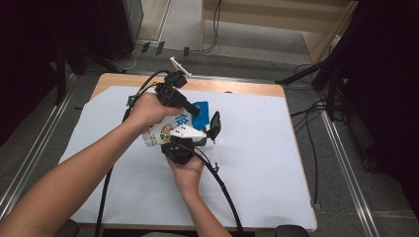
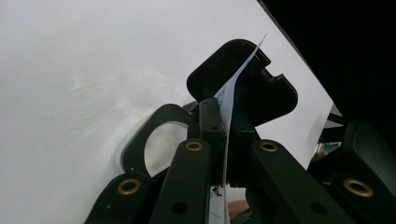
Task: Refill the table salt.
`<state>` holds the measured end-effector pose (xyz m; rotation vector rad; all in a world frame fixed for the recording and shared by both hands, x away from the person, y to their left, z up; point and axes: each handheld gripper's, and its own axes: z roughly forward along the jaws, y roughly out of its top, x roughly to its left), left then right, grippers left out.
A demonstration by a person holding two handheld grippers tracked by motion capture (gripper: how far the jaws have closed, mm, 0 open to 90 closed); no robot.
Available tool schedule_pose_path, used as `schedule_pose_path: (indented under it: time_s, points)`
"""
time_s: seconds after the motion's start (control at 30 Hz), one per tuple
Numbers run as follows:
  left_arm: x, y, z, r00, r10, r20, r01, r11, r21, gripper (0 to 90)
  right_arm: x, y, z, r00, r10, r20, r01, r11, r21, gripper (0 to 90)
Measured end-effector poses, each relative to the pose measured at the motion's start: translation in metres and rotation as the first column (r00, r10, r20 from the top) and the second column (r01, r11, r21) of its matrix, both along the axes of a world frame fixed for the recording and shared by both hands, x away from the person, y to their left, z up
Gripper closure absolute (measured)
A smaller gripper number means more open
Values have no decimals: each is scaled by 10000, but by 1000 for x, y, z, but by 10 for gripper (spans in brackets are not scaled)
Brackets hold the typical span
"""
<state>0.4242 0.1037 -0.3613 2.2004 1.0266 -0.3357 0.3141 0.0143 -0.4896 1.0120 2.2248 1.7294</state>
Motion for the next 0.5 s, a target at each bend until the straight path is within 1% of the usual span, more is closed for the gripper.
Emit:
schedule_pose_path:
  time_s: [0.1,0.23,0.37,0.5]
  points:
    - [0,0,0,10000,-28,70,28,10000,-3,895,0,0,0,10000,14,20,-14,10000,5,900]
    - [-1,0,0,10000,91,36,-90,9999,-101,895,0,0,1,10000,35,51,-35,10000,-32,900]
    - [-1,0,-1,10000,41,69,-40,10000,-75,895,0,0,0,10000,15,23,-15,10000,-30,900]
    - [-1,0,-1,10000,61,21,-61,10000,-31,895,0,1,0,10000,25,-6,-25,10000,-26,900]
